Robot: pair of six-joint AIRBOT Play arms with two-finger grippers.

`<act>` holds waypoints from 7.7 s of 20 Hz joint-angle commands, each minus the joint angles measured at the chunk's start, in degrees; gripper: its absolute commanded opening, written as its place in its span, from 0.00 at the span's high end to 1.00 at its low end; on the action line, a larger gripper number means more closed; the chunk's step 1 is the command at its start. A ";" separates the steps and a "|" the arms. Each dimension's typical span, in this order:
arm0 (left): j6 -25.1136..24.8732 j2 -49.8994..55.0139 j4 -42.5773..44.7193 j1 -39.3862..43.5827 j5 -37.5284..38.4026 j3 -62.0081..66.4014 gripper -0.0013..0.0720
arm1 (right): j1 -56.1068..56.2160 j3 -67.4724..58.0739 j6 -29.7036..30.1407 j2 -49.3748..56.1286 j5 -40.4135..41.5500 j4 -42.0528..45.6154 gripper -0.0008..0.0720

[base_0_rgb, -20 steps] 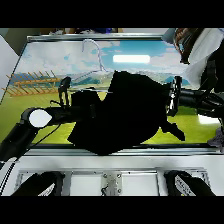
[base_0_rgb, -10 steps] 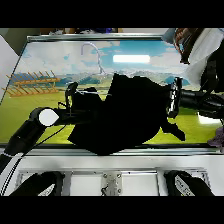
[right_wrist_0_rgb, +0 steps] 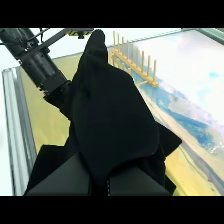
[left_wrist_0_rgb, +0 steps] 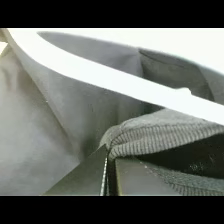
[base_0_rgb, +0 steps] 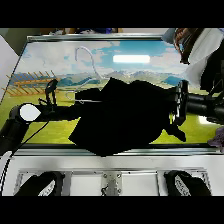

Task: Fold the clothes and pants, and hang the long-sleeved shirts on hangers.

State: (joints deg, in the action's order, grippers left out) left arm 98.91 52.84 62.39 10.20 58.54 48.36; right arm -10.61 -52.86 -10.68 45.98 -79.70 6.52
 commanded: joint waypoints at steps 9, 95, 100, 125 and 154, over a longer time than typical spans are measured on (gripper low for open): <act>-0.74 -0.24 0.63 2.51 -2.21 -0.04 0.95 | 1.09 -0.07 -7.41 -2.97 5.35 -7.48 0.97; -14.51 3.19 -4.90 -20.26 7.21 23.37 0.95 | 4.98 -0.07 -16.83 -4.59 7.96 -6.05 0.97; -14.97 8.28 2.03 -15.47 16.63 37.57 0.95 | 5.01 -0.07 -19.39 -4.59 6.99 -2.43 0.97; -14.47 25.99 -5.79 -6.82 18.56 67.98 0.02 | 5.01 -0.07 -21.07 -4.11 0.61 -15.78 0.97; -16.70 20.94 -12.83 -9.77 15.61 67.82 0.95 | -41.35 -3.13 -11.82 -22.16 71.76 15.13 0.97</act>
State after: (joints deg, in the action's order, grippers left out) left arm 82.39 72.53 49.58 -1.28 74.11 116.18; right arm -49.08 -55.92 -22.46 22.79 -17.34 20.69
